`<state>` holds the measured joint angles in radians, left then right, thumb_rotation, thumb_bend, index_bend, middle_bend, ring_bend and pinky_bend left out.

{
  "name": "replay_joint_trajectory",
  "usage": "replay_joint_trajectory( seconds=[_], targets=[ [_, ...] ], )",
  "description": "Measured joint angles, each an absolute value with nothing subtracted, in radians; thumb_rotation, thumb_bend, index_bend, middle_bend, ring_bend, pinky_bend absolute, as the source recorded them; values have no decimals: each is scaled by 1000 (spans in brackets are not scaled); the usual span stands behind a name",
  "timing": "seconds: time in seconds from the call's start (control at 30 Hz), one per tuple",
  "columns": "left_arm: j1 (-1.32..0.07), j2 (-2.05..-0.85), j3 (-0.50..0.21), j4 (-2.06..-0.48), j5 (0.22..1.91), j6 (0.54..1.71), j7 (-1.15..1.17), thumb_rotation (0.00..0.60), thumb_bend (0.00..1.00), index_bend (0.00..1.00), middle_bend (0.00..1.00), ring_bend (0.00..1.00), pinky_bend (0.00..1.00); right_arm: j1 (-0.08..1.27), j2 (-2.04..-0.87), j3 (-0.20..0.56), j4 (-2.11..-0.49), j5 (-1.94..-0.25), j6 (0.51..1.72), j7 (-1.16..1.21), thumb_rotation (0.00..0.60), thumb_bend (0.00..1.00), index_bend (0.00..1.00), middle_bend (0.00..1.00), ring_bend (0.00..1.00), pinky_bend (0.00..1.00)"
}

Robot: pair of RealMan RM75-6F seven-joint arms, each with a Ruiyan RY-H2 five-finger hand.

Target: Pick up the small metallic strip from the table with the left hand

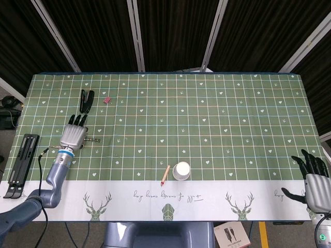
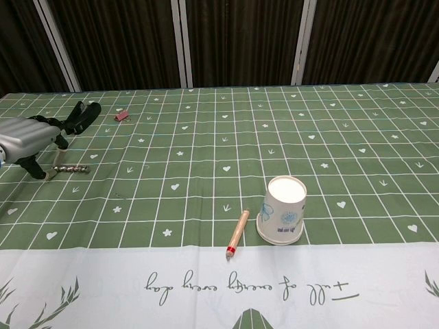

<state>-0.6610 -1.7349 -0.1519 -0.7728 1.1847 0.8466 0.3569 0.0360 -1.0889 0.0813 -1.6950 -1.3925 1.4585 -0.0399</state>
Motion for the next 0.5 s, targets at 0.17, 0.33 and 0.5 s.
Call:
replay_joint_trajectory(
  seconds=[0.17,0.33,0.5],
  targets=[
    [-666,-1698,-152,-811,1218,894,360,600,371,629,0,0,0,35,-1089,83,-1696,-1390,1460,-41,600,72,166,0,0,2],
    [-686,-1632,-149,-872,1280,956,394,600,372,625,0,0,0,34,-1088,82,-1697,-1394,1464,-43,600,73,166,0,0,2],
    [-711,-1562,-133,-930,1361,1005,445,600,372,623,0,0,0,33,-1088,85,-1694,-1390,1465,-40,600,73,166,0,0,3]
  ],
)
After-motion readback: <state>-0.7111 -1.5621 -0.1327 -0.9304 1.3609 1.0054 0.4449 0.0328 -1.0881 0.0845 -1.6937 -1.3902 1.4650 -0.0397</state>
